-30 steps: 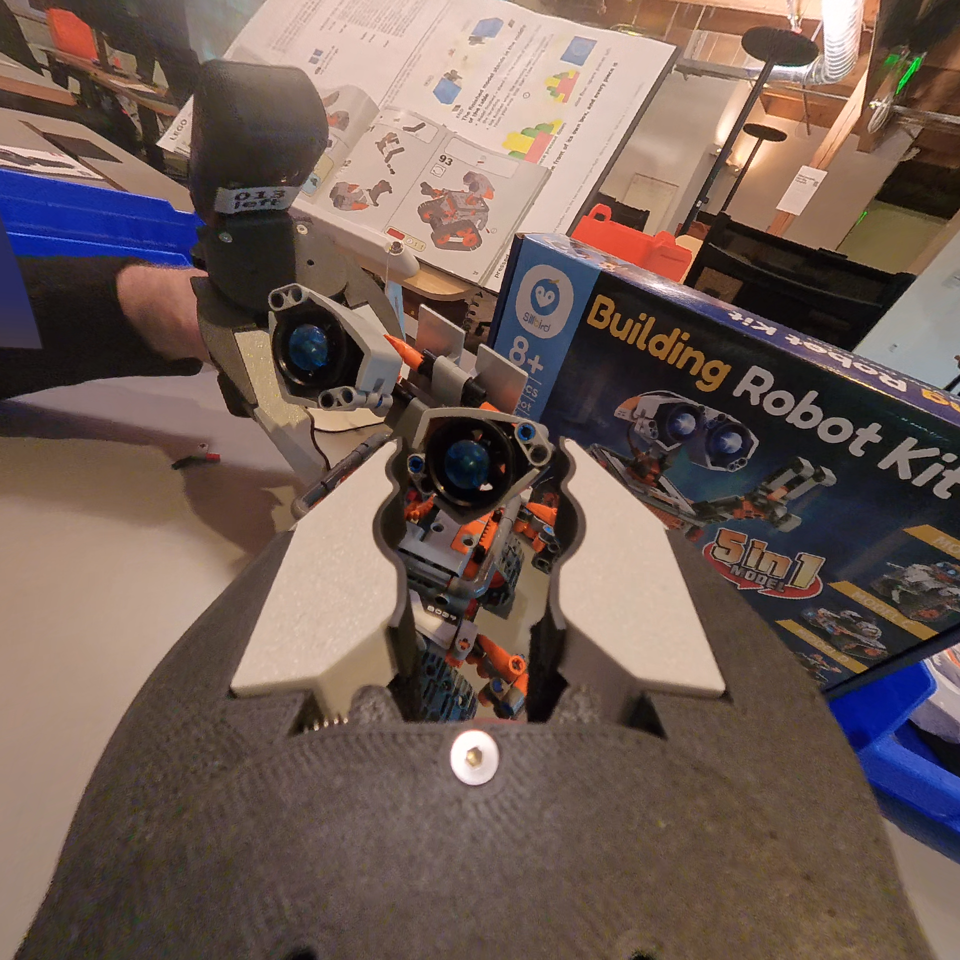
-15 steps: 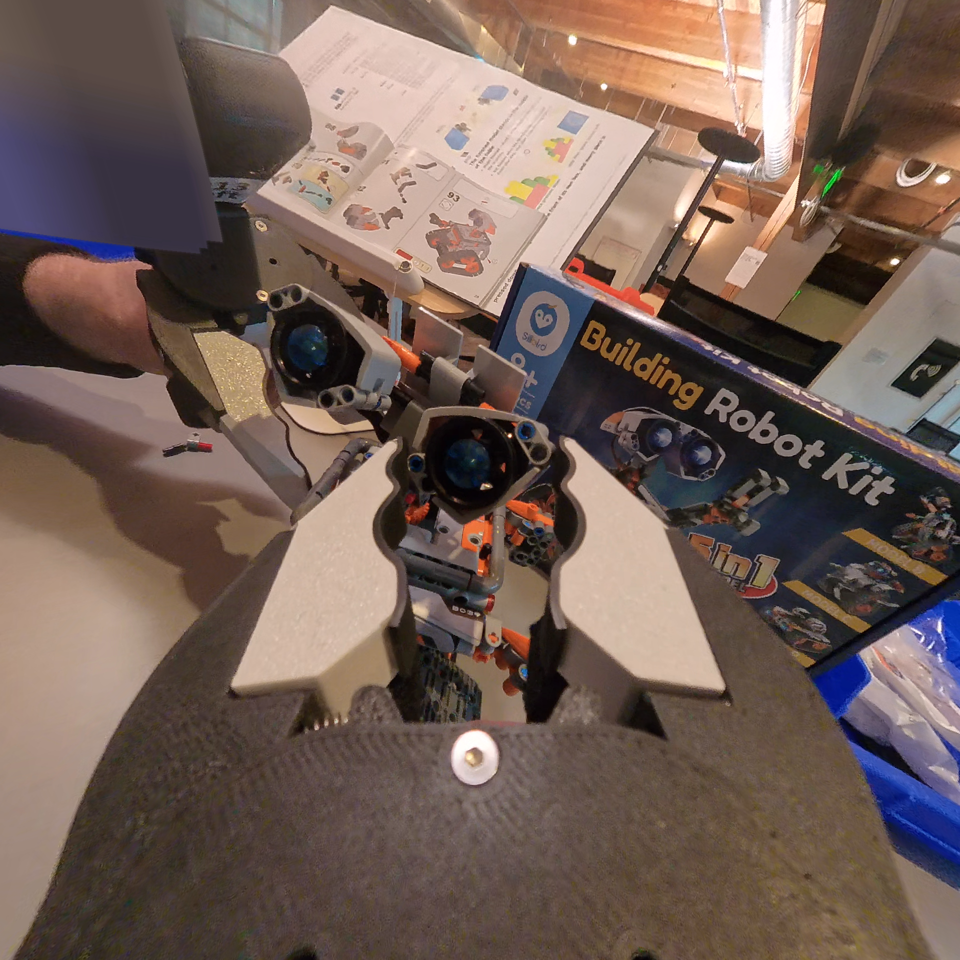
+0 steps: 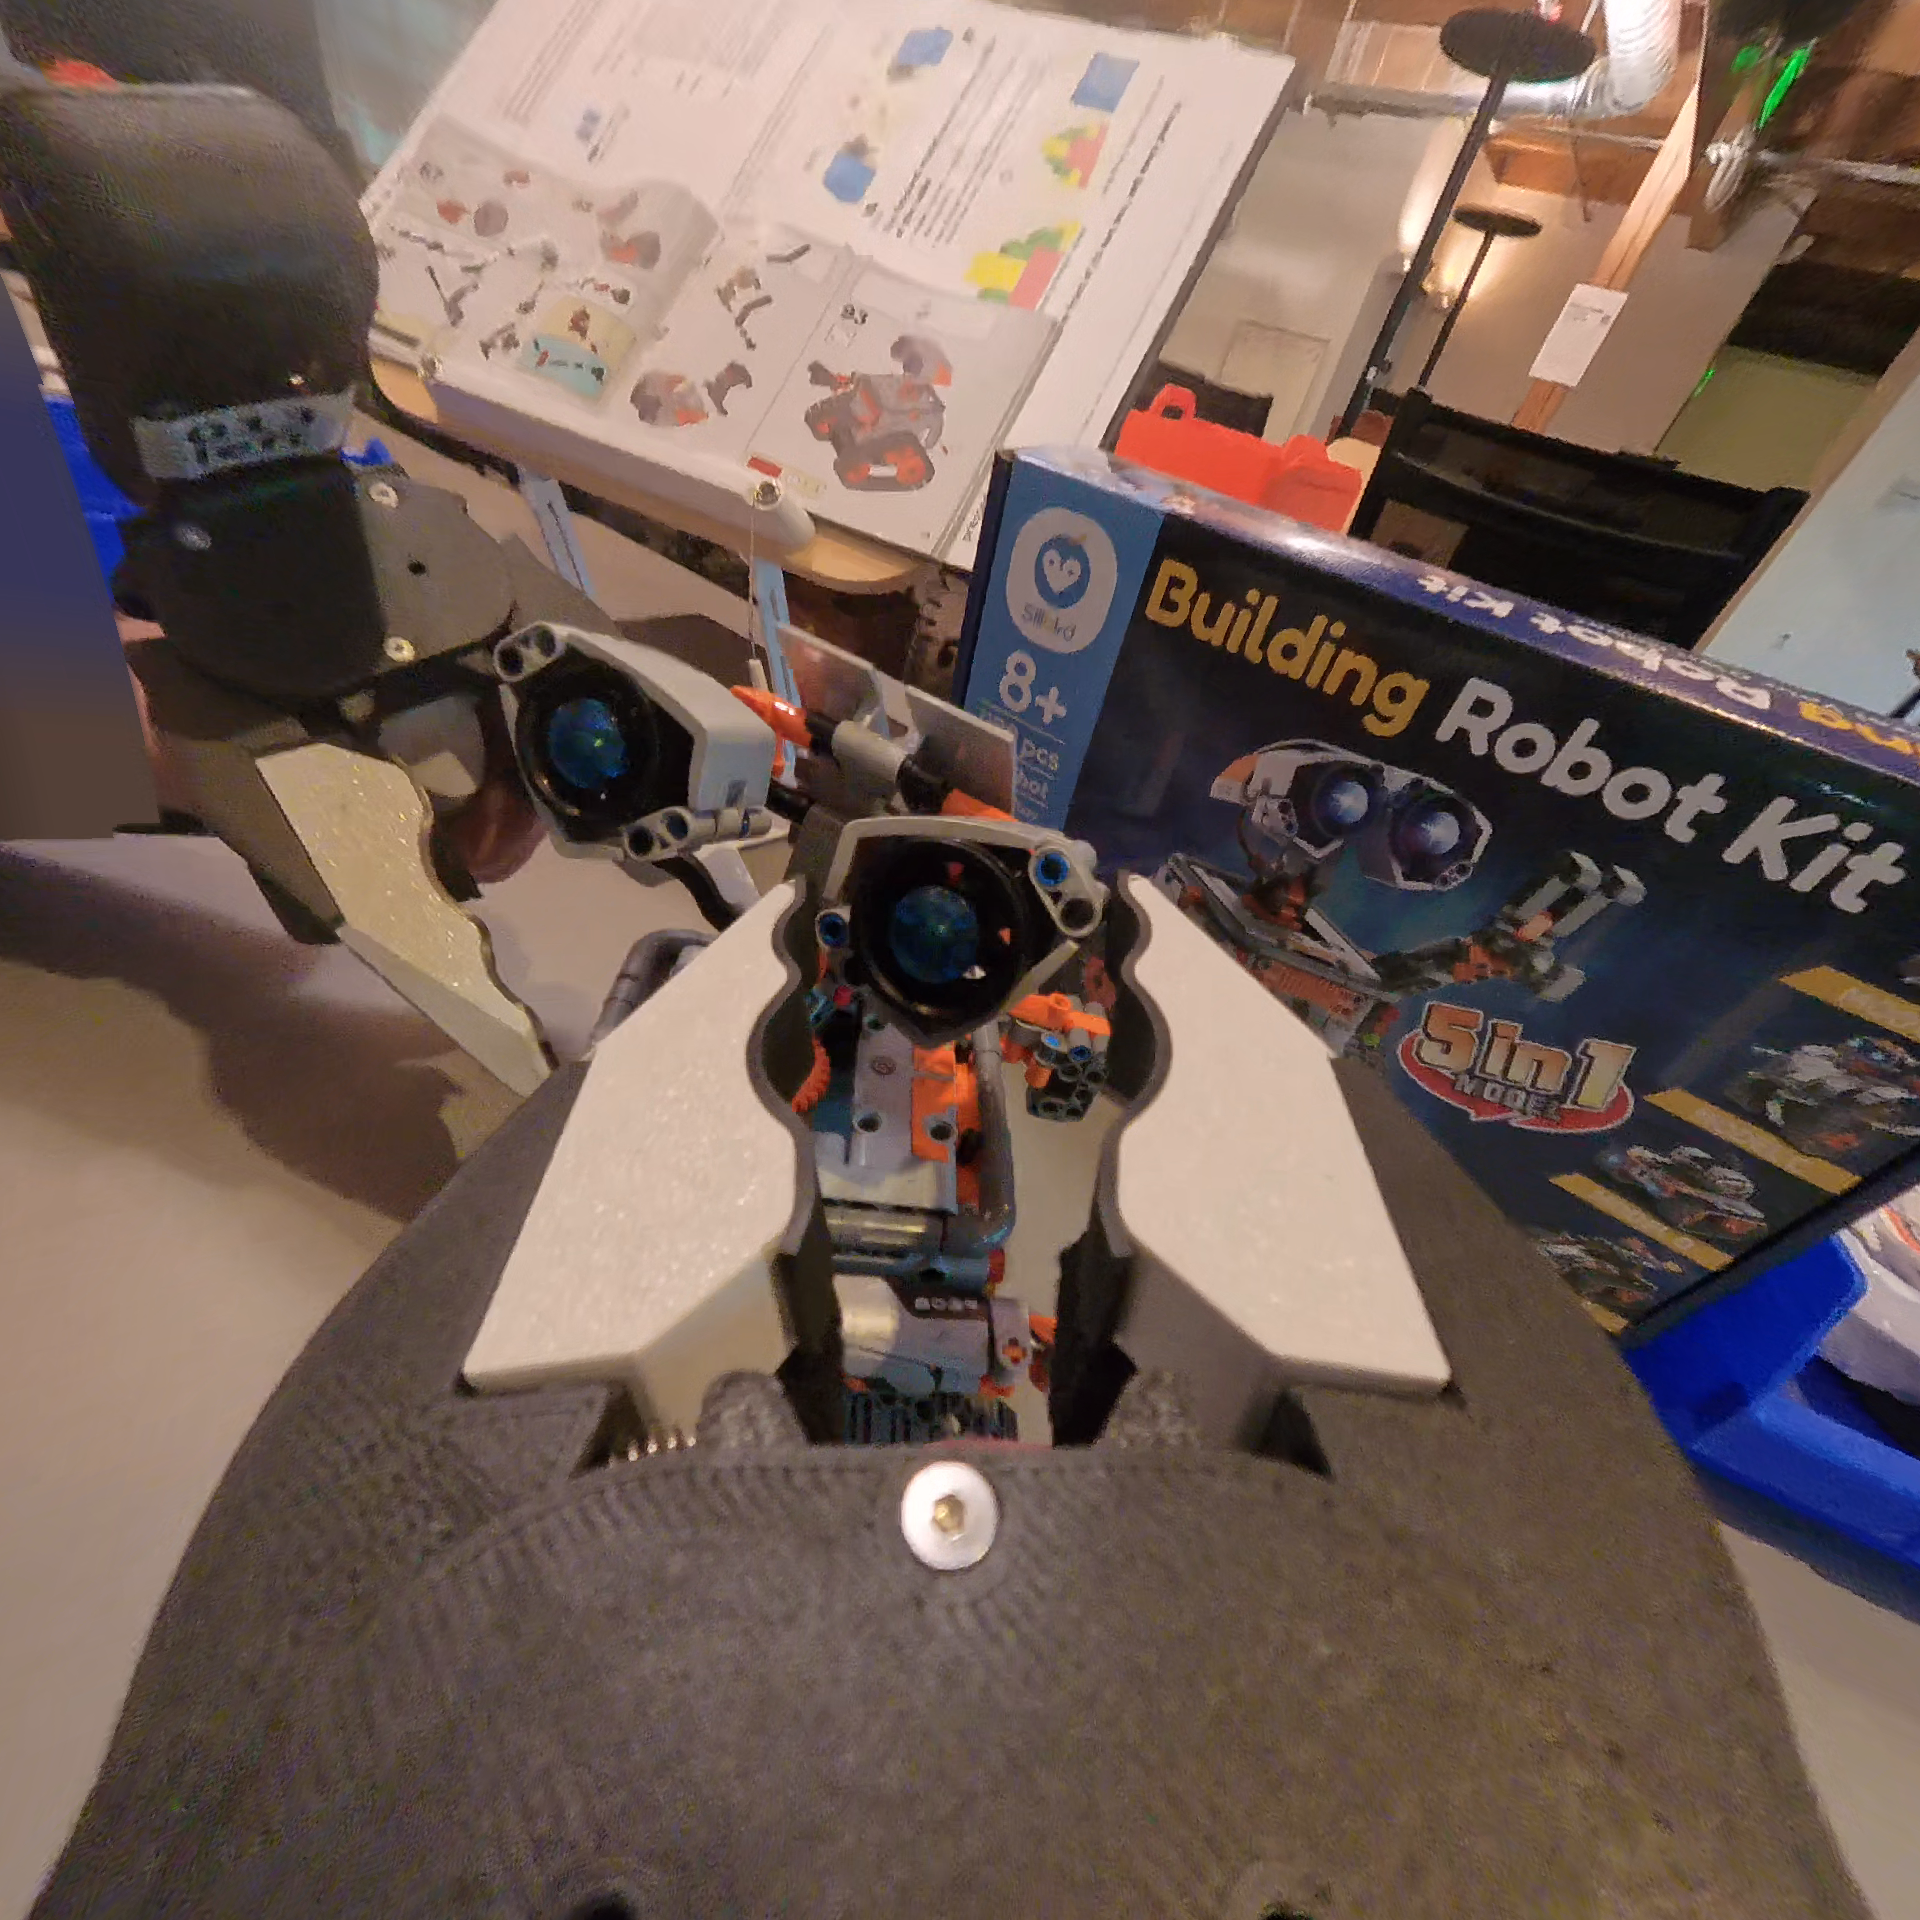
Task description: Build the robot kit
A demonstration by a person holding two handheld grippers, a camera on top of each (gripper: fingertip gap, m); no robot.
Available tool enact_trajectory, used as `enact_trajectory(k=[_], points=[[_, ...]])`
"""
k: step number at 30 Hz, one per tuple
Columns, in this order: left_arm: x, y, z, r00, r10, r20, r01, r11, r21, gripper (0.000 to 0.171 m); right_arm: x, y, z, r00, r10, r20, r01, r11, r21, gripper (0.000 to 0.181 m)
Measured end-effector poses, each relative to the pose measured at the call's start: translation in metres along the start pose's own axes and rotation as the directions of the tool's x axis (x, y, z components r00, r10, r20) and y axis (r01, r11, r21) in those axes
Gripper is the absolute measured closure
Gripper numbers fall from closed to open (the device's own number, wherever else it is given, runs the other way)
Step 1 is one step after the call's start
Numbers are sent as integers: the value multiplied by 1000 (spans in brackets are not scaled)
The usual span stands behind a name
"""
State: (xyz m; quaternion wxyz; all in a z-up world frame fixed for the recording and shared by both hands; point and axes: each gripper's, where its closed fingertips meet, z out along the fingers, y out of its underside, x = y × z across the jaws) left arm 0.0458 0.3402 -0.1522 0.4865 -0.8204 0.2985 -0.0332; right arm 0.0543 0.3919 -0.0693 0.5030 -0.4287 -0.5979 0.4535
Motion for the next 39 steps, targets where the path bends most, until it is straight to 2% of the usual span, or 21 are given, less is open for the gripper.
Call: enact_trajectory(k=[5,7,10,17,24,29,39], points=[[6,-1,-2,998,38,-46,-38,999,6,109,-1,-1,-6,999,27,30,-28,1000,14,127],[3,-3,-8,995,6,-100,-1,999,44,112,0,-3,-8,997,54,47,-55,998,28,126],[-9,-12,-20,994,0,-108,14,992,127,113,-1,-1,-10,996,58,65,-59,998,26,127],[-30,-37,-18,998,69,-11,-64,971,229,128,1,-5,-10,993,88,73,-91,995,35,127],[-28,-49,-14,992,124,-14,-117,959,259,148,1,-11,-9,990,114,86,-117,992,36,127],[-25,-54,-15,992,124,-36,-109,955,277,149,0,-19,-13,988,121,91,-125,991,46,127],[-23,-51,-11,992,116,-46,-98,955,281,151,0,-14,-13,984,155,83,-159,986,47,127]])
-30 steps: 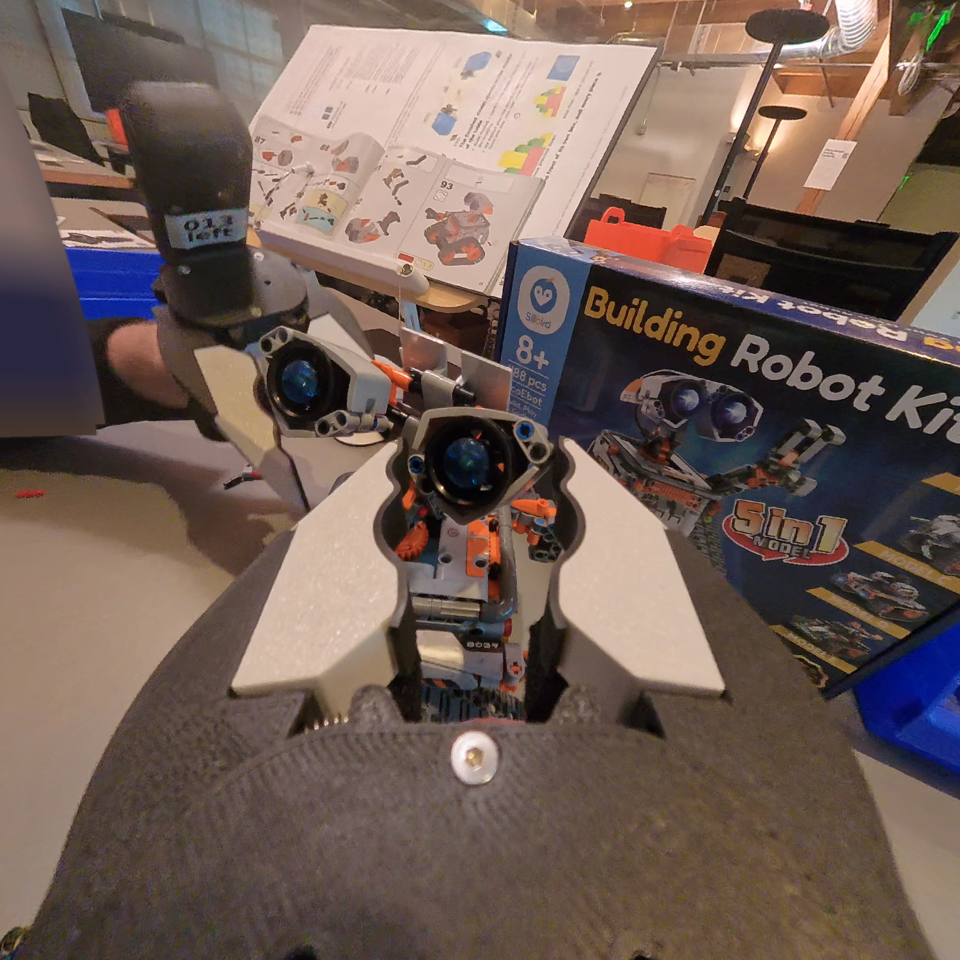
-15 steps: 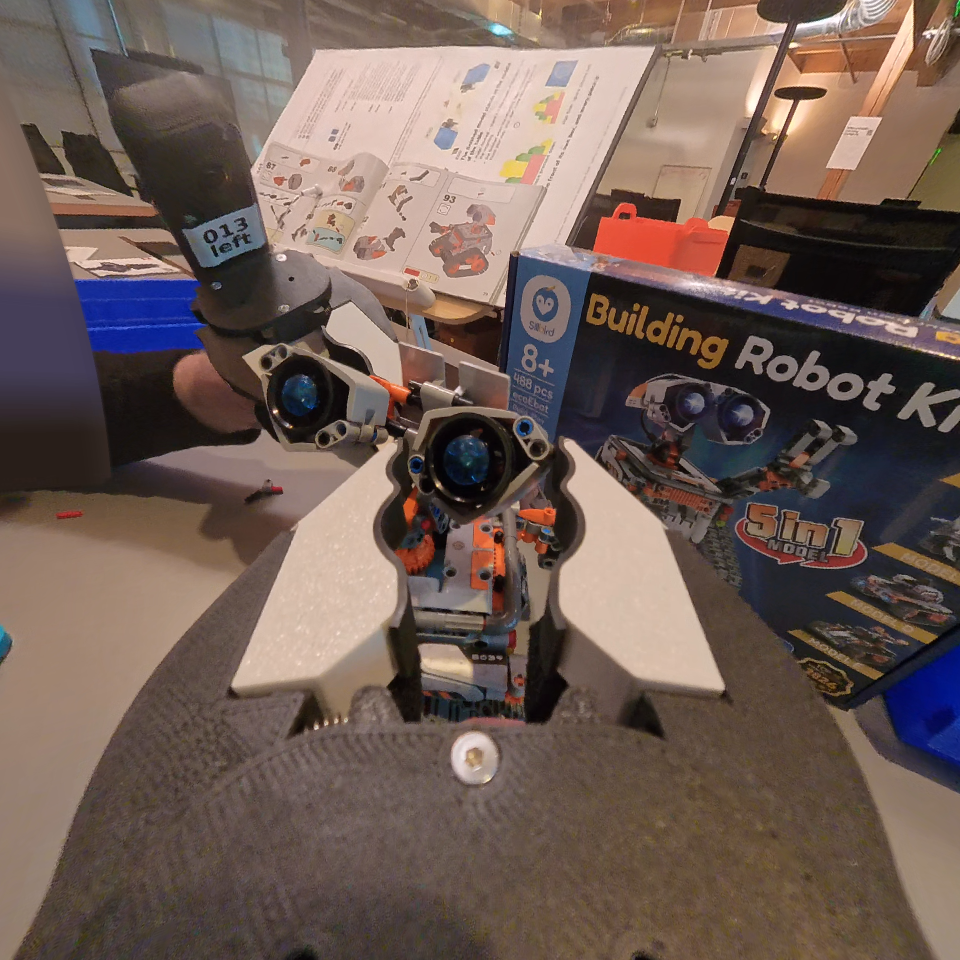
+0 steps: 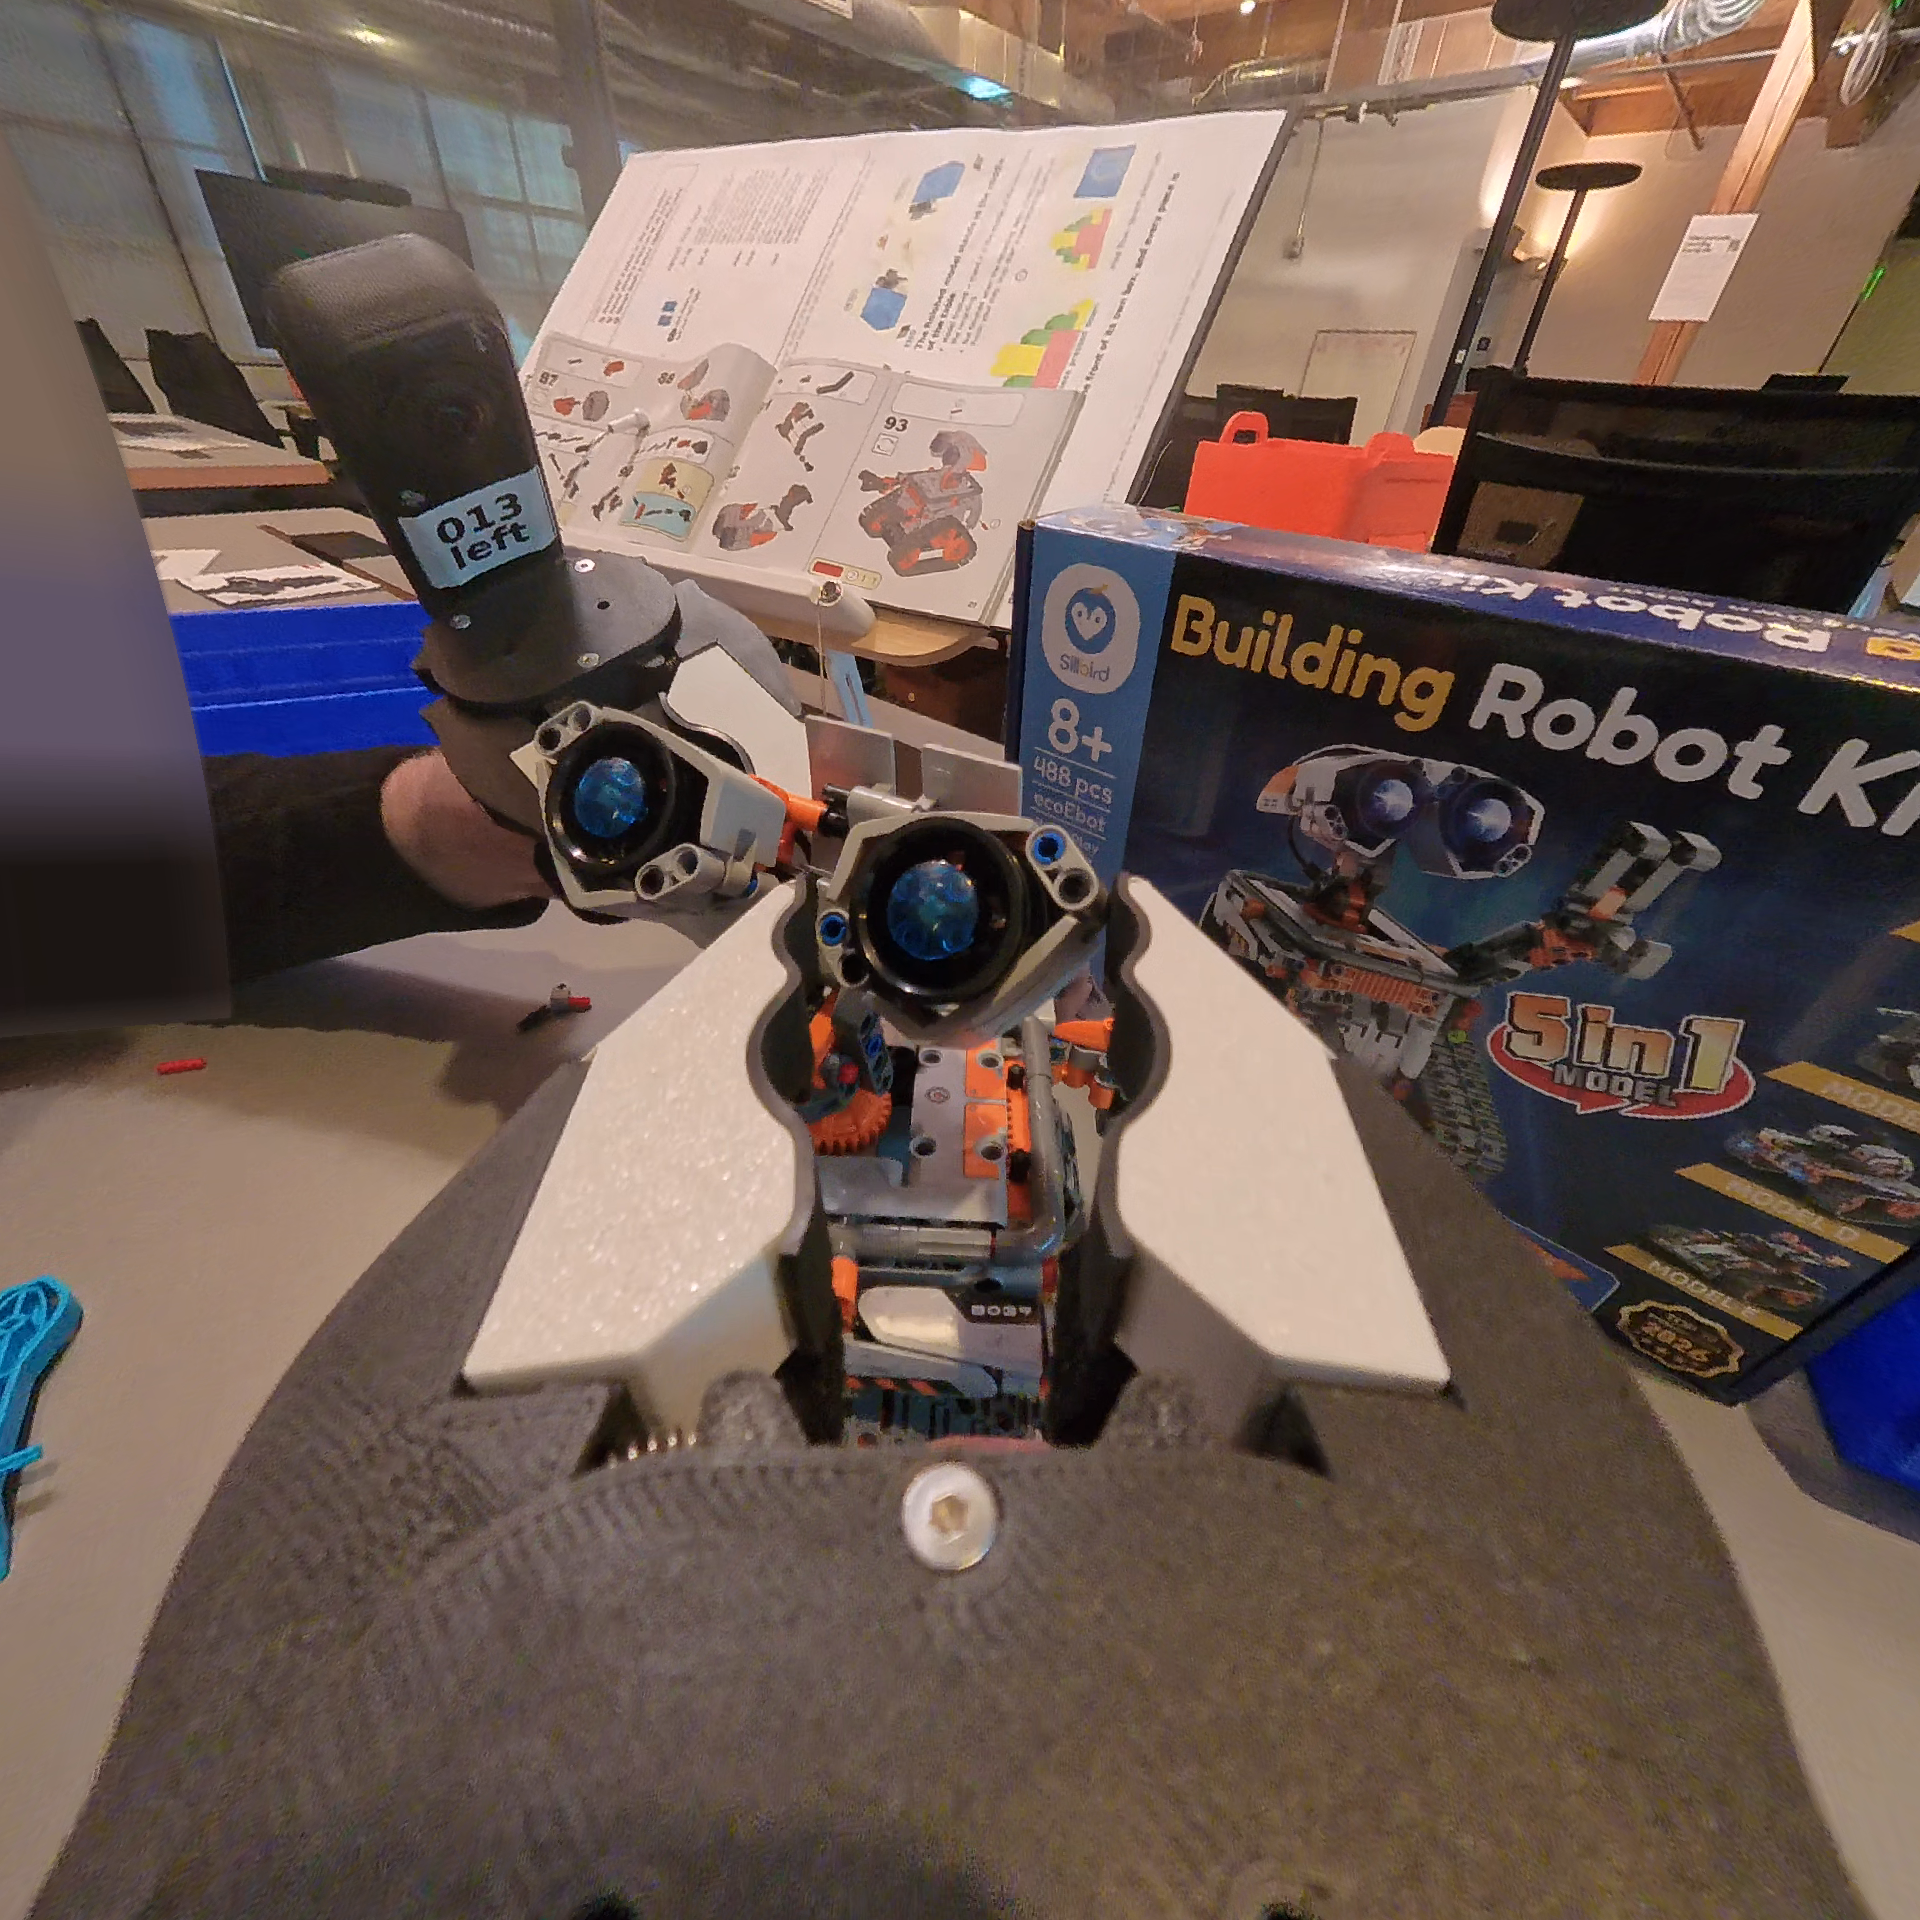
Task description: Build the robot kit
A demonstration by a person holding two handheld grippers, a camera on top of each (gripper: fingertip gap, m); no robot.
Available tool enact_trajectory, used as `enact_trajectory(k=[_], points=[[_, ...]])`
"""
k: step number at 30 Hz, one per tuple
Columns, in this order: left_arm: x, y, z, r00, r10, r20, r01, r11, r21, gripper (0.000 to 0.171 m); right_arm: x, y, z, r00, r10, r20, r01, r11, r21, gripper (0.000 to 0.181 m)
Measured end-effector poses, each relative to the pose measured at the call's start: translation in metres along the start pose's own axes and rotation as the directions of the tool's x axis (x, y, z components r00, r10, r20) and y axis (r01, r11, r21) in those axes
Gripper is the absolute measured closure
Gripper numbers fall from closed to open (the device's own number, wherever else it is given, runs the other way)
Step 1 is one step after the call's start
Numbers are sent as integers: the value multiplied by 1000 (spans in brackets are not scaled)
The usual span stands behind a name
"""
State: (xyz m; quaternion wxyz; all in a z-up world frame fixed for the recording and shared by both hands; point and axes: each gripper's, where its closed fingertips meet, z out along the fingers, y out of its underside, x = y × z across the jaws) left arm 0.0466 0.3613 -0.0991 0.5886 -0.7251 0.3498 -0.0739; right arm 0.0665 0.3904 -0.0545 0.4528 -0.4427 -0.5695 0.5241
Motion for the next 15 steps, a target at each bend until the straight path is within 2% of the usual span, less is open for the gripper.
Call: enact_trajectory(k=[15], points=[[-1,5,1,999,-27,-23,27,1000,-4,151,0,0,3,999,-12,-35,12,1000,-9,127]])
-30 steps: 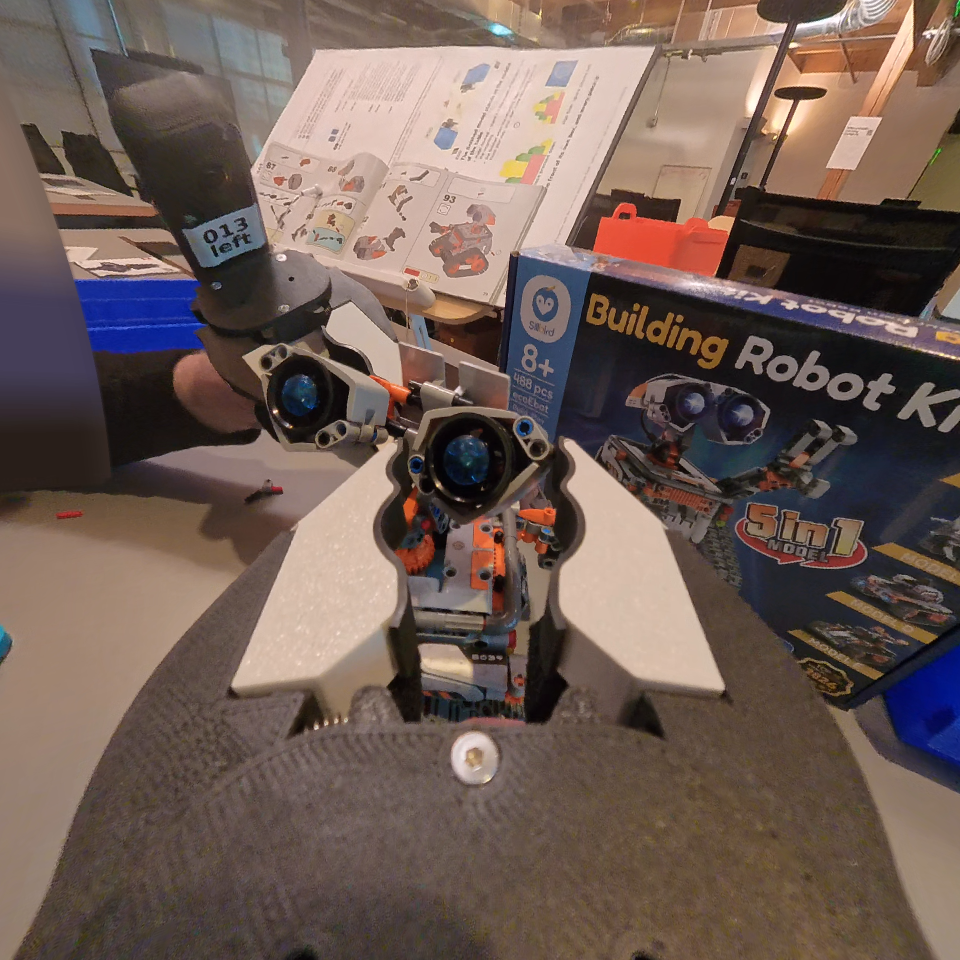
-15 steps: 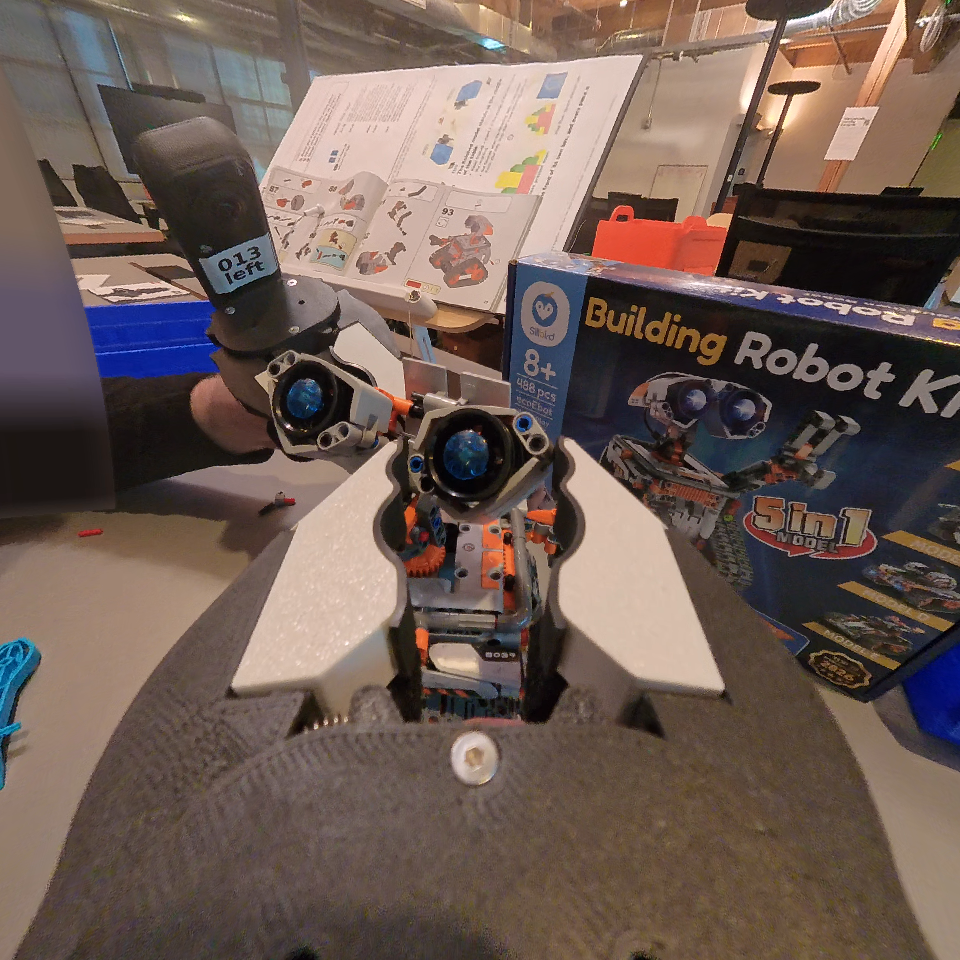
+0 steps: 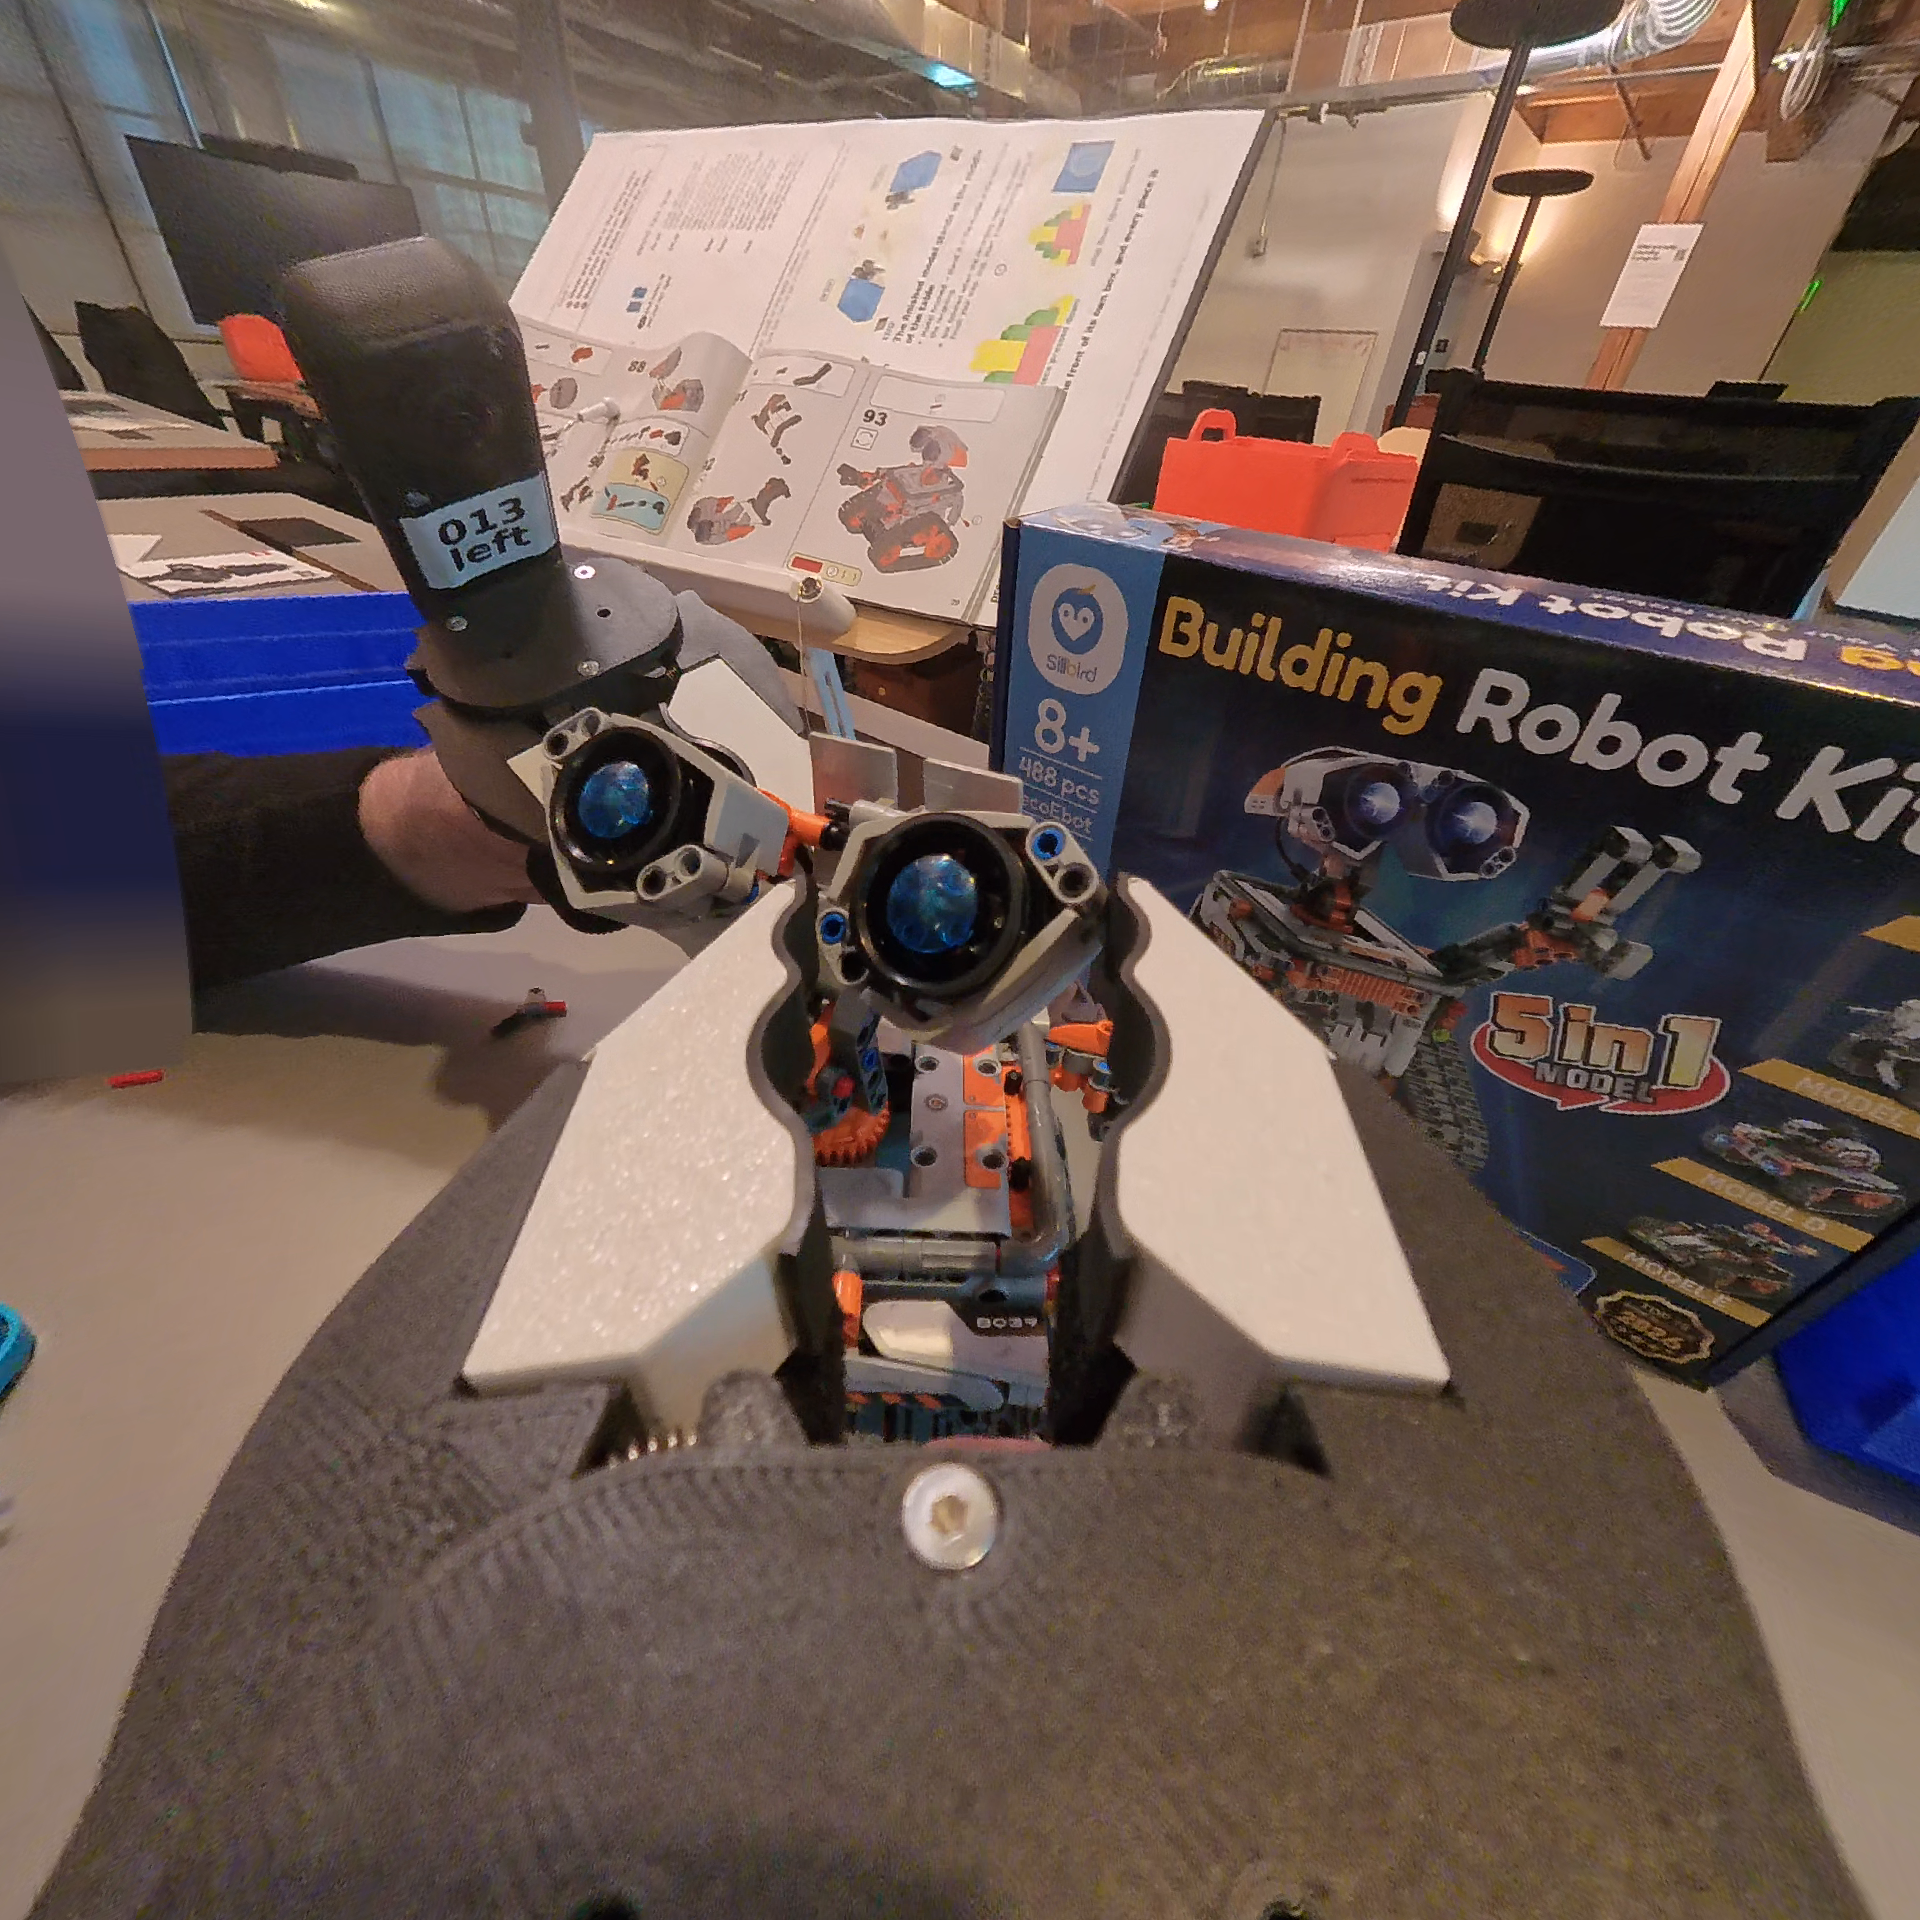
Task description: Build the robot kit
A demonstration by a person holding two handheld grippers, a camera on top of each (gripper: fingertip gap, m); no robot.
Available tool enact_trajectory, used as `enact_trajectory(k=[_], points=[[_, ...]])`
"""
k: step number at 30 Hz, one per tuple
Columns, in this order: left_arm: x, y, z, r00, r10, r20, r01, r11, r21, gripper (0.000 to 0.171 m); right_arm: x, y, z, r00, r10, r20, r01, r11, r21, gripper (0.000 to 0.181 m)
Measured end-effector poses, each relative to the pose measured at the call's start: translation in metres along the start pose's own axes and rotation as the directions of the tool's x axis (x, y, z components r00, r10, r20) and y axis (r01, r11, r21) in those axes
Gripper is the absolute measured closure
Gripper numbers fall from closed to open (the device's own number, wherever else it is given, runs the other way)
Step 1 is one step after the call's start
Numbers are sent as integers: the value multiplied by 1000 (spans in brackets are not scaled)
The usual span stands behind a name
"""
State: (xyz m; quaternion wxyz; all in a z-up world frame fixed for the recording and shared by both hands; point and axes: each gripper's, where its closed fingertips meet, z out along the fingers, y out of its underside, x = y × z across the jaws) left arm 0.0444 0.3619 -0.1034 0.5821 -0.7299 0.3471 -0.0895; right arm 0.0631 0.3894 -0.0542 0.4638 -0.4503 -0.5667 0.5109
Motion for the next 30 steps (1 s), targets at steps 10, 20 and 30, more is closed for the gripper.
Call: enact_trajectory(k=[10,20,30], points=[[-6,-2,-4,999,-49,-9,50,998,36,151,4,-3,7,998,49,-26,-50,998,-29,127],[2,-7,-4,997,-52,-55,55,997,54,152,0,-6,3,996,81,-25,-82,995,-56,127],[1,2,1,999,-32,-35,33,999,25,153,3,7,2,997,76,-33,-77,996,-46,127]])
